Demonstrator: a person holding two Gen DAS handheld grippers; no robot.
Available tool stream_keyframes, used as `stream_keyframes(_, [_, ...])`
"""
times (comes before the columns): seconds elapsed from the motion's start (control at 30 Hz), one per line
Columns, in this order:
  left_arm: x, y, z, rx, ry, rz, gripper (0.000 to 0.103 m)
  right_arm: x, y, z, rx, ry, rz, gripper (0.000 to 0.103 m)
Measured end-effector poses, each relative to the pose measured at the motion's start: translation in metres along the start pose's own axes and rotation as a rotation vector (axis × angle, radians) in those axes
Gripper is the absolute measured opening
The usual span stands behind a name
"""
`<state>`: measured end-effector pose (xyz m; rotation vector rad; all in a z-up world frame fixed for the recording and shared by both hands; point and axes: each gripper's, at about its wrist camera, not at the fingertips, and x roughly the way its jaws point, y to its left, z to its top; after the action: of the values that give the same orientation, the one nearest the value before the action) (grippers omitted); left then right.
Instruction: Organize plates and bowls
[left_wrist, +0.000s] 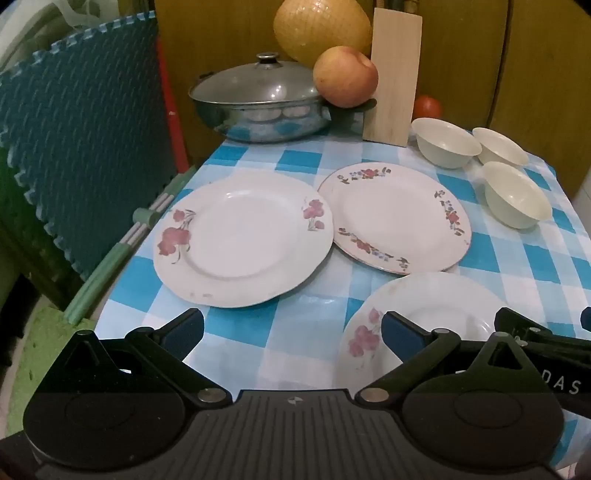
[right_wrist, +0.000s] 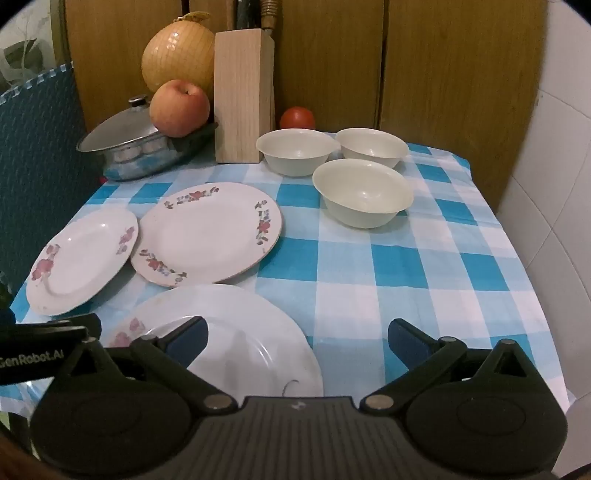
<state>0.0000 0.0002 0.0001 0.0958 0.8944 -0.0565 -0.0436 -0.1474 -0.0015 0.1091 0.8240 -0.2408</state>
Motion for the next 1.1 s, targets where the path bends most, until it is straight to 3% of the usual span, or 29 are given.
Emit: stream_keyframes(1.1, [0.0006, 0.0003, -0.0026, 0.012, -0.005, 0.011, 0.103, 0.0014, 0.0000, -0.0028, -0.003, 0.001, -0.001, 0.099])
